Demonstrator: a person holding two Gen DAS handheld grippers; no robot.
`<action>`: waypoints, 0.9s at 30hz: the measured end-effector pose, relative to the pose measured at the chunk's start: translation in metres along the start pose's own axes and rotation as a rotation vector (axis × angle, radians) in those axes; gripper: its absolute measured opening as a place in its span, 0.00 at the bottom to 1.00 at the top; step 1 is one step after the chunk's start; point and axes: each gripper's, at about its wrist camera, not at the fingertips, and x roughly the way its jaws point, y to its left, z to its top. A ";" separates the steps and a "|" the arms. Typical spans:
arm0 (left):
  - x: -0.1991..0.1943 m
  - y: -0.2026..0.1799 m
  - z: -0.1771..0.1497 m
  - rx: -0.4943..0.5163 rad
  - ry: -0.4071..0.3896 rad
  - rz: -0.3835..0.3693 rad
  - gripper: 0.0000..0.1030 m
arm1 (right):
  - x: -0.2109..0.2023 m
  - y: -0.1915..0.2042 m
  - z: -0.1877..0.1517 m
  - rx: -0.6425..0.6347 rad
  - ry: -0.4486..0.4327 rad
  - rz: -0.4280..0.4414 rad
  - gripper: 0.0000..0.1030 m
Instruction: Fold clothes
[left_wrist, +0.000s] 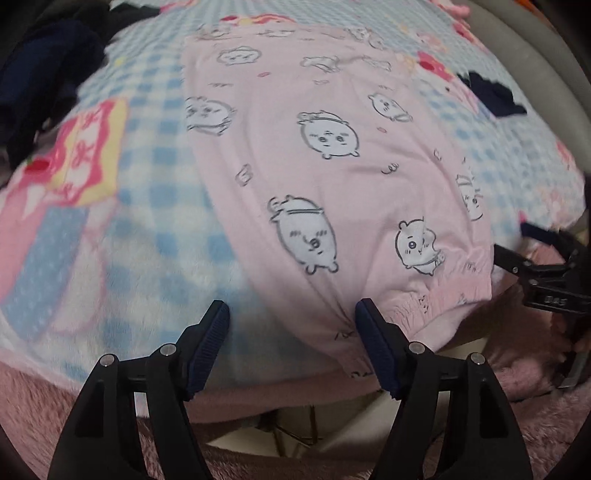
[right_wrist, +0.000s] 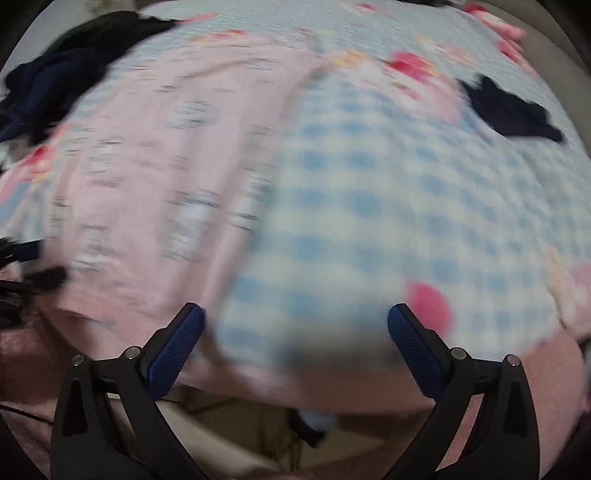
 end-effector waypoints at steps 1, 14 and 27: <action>-0.005 0.001 0.001 -0.001 -0.022 -0.011 0.71 | -0.002 -0.009 -0.001 0.026 0.002 0.012 0.98; -0.007 -0.051 0.052 0.174 -0.127 0.032 0.71 | 0.000 0.028 0.030 -0.180 -0.024 0.239 0.99; 0.002 -0.045 0.045 0.206 -0.110 0.064 0.72 | -0.010 -0.019 0.012 0.005 -0.057 0.219 0.99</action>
